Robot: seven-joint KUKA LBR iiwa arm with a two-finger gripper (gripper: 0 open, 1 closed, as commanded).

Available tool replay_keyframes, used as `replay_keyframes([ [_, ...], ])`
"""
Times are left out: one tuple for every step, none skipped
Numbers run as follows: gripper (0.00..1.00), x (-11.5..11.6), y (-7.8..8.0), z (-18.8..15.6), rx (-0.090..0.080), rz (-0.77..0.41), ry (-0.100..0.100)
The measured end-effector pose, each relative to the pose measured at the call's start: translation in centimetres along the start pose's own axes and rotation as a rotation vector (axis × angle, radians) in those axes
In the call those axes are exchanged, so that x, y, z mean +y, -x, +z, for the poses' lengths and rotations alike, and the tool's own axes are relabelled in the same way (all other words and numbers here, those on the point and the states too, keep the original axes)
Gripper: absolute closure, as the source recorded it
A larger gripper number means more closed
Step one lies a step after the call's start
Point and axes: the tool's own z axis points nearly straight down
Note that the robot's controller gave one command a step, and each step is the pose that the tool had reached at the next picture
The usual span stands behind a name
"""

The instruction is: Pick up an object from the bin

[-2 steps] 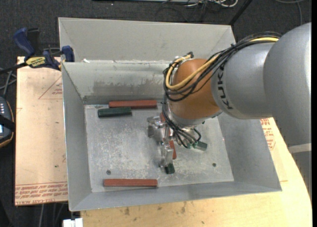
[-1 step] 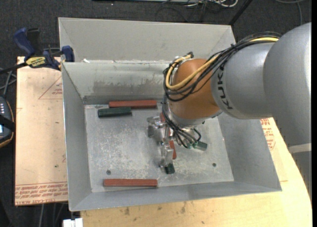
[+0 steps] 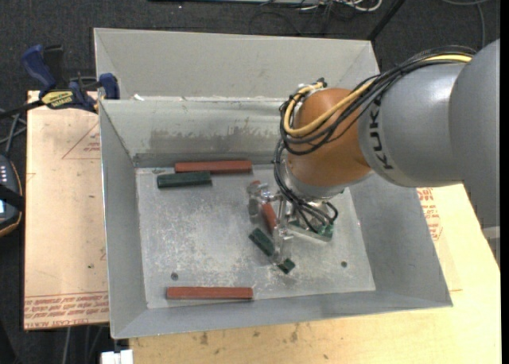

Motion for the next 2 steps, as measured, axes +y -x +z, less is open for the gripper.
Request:
replay_keyframes([
  [0.00,-2.2,-1.6,-1.4,0.000,0.056,-0.001],
  [1.00,0.2,-0.7,1.7,-0.010,-0.069,-0.002],
])
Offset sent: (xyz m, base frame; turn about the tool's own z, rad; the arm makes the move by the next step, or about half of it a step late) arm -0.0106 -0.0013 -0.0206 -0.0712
